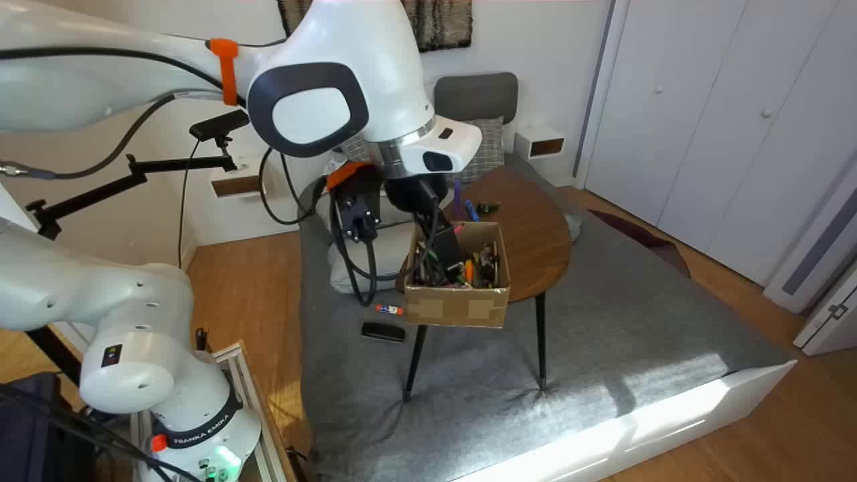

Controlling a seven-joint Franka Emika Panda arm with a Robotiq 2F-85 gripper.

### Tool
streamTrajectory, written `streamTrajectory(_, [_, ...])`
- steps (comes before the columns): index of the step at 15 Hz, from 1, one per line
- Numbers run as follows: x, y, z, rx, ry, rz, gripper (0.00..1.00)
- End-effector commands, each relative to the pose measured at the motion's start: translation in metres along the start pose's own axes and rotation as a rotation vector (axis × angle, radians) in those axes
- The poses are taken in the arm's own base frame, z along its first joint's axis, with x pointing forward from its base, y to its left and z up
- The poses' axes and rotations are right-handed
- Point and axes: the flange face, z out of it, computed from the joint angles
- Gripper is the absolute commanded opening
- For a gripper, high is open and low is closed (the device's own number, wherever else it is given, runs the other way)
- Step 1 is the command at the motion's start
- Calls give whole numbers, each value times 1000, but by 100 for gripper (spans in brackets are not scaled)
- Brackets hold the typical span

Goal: Remove a pen from the cardboard box and put it on the table

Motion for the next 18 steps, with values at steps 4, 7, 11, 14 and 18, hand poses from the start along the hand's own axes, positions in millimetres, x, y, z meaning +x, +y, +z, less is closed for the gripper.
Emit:
streamTrajectory(4, [0,0,0,0,-1,0,100])
streamTrajectory(7, [0,0,0,0,-1,0,100])
streamTrajectory(11, [0,0,0,0,-1,0,100])
streamTrajectory(14, [0,0,0,0,-1,0,100])
streamTrajectory(18, [9,-34,-3,83,-1,-99,100])
